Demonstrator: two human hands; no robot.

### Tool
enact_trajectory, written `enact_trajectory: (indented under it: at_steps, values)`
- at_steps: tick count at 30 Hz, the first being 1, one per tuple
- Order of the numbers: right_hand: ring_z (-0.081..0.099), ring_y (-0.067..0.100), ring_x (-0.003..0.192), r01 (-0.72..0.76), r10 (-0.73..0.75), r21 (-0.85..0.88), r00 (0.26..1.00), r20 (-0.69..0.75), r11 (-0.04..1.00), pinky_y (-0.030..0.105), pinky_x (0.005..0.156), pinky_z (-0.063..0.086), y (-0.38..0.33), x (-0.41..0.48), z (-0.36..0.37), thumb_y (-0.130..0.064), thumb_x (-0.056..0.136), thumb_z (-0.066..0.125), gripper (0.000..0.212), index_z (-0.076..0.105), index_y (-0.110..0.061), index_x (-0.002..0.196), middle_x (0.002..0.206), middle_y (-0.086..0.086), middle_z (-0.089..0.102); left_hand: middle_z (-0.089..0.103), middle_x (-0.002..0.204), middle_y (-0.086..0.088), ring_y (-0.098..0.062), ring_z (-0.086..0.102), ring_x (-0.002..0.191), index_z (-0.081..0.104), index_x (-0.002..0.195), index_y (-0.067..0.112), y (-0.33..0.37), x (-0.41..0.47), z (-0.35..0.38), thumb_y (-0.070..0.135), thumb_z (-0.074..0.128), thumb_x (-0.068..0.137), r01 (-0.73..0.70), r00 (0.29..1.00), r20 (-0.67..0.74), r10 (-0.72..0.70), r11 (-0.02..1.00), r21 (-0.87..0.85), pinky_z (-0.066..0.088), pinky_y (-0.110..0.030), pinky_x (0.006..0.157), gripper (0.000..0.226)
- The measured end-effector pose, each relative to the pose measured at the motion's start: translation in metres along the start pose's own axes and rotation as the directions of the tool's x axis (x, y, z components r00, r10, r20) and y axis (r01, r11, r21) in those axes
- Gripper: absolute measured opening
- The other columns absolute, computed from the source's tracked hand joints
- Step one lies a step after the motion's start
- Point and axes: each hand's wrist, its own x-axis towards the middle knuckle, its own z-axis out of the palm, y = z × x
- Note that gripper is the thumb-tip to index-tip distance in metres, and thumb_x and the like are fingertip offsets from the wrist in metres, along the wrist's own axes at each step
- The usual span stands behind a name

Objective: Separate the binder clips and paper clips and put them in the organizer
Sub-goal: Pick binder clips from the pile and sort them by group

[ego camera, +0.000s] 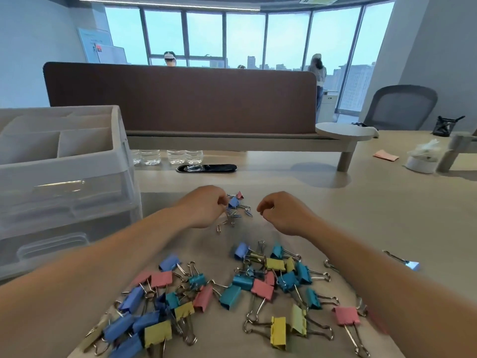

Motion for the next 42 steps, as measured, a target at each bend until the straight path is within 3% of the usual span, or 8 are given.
enact_trajectory:
  at_steps: [6, 11, 16, 24, 30, 35, 39, 42]
  values:
    - [0.06, 0.019, 0.101, 0.02, -0.022, -0.098, 1.0, -0.015, 0.995, 0.034, 0.09, 0.051, -0.007, 0.05, 0.02, -0.017, 0.092, 0.057, 0.027, 0.067, -0.018, 0.116, 0.115, 0.002, 0.065, 0.055, 0.132, -0.005, -0.021, 0.052, 0.116, 0.056, 0.128, 0.014, -0.029, 0.04, 0.007, 0.017, 0.051, 0.095, 0.091, 0.995, -0.043, -0.092, 0.996, -0.006, 0.039, -0.027, 0.088, 0.033]
    - [0.057, 0.023, 0.107, 0.122, -0.131, -0.235, 0.991, -0.021, 0.964, 0.038, 0.089, 0.05, -0.018, 0.086, 0.04, -0.041, 0.093, 0.058, 0.036, 0.065, -0.023, 0.123, 0.117, 0.002, 0.057, 0.052, 0.138, -0.005, -0.021, 0.05, 0.123, 0.051, 0.136, 0.014, -0.044, 0.068, 0.017, 0.02, 0.054, 0.094, 0.124, 0.992, -0.009, -0.124, 0.992, -0.006, 0.038, -0.027, 0.095, 0.043]
    - [0.06, 0.026, 0.097, 0.183, -0.196, -0.35, 0.981, -0.002, 0.919, 0.038, 0.077, 0.052, -0.017, 0.098, 0.05, -0.042, 0.089, 0.062, 0.03, 0.07, -0.022, 0.11, 0.102, 0.005, 0.062, 0.064, 0.118, -0.013, -0.028, 0.06, 0.105, 0.066, 0.114, 0.006, -0.047, 0.078, 0.027, 0.028, 0.064, 0.089, 0.098, 0.995, -0.018, -0.098, 0.994, 0.04, 0.049, -0.035, 0.087, 0.034]
    - [0.059, 0.017, 0.09, 0.161, -0.174, -0.126, 0.98, -0.1, 0.979, 0.032, 0.079, 0.049, -0.013, 0.102, 0.044, -0.034, 0.091, 0.062, 0.019, 0.071, -0.021, 0.102, 0.1, -0.002, 0.065, 0.066, 0.098, -0.011, -0.027, 0.061, 0.091, 0.068, 0.096, 0.004, -0.05, 0.08, 0.029, 0.027, 0.059, 0.092, 0.085, 0.995, -0.062, -0.082, 0.996, 0.031, 0.05, -0.034, 0.078, 0.024]
    - [0.054, 0.007, 0.076, 0.056, -0.055, 0.004, 0.993, -0.101, 0.998, 0.019, 0.058, 0.037, -0.008, 0.111, 0.029, -0.019, 0.089, 0.063, 0.008, 0.068, -0.017, 0.094, 0.097, -0.003, 0.062, 0.045, 0.082, -0.004, -0.02, 0.041, 0.072, 0.047, 0.082, 0.019, -0.059, 0.083, 0.029, 0.018, 0.05, 0.088, 0.108, 0.994, -0.021, -0.109, 0.993, -0.05, 0.036, -0.031, 0.066, 0.007]
    - [0.058, 0.019, 0.093, 0.027, -0.029, -0.066, 0.999, -0.024, 0.997, 0.03, 0.075, 0.046, -0.003, 0.123, 0.038, -0.019, 0.093, 0.052, 0.015, 0.065, -0.019, 0.1, 0.113, 0.003, 0.059, 0.053, 0.082, -0.01, -0.021, 0.044, 0.071, 0.052, 0.081, 0.015, -0.064, 0.083, 0.026, 0.018, 0.041, 0.095, 0.15, 0.986, -0.042, -0.16, 0.973, -0.177, 0.036, -0.032, 0.065, 0.018]
    - [0.057, 0.023, 0.115, 0.048, -0.035, -0.166, 0.996, 0.084, 0.985, 0.034, 0.098, 0.045, -0.001, 0.13, 0.043, -0.027, 0.095, 0.051, 0.037, 0.06, -0.025, 0.131, 0.135, 0.005, 0.051, 0.056, 0.077, -0.014, -0.025, 0.048, 0.068, 0.054, 0.081, -0.001, -0.064, 0.081, 0.02, 0.023, 0.038, 0.099, 0.158, 0.98, -0.083, -0.181, 0.962, -0.224, 0.035, -0.033, 0.06, 0.034]
    - [0.058, 0.023, 0.114, 0.081, -0.056, -0.214, 0.991, 0.12, 0.973, 0.028, 0.092, 0.042, 0.0, 0.132, 0.042, -0.022, 0.095, 0.056, 0.034, 0.064, -0.019, 0.128, 0.133, 0.005, 0.056, 0.041, 0.065, -0.01, -0.025, 0.038, 0.06, 0.04, 0.07, 0.008, -0.061, 0.079, 0.016, 0.021, 0.037, 0.099, 0.146, 0.979, -0.104, -0.175, 0.96, -0.24, 0.027, -0.033, 0.055, 0.032]
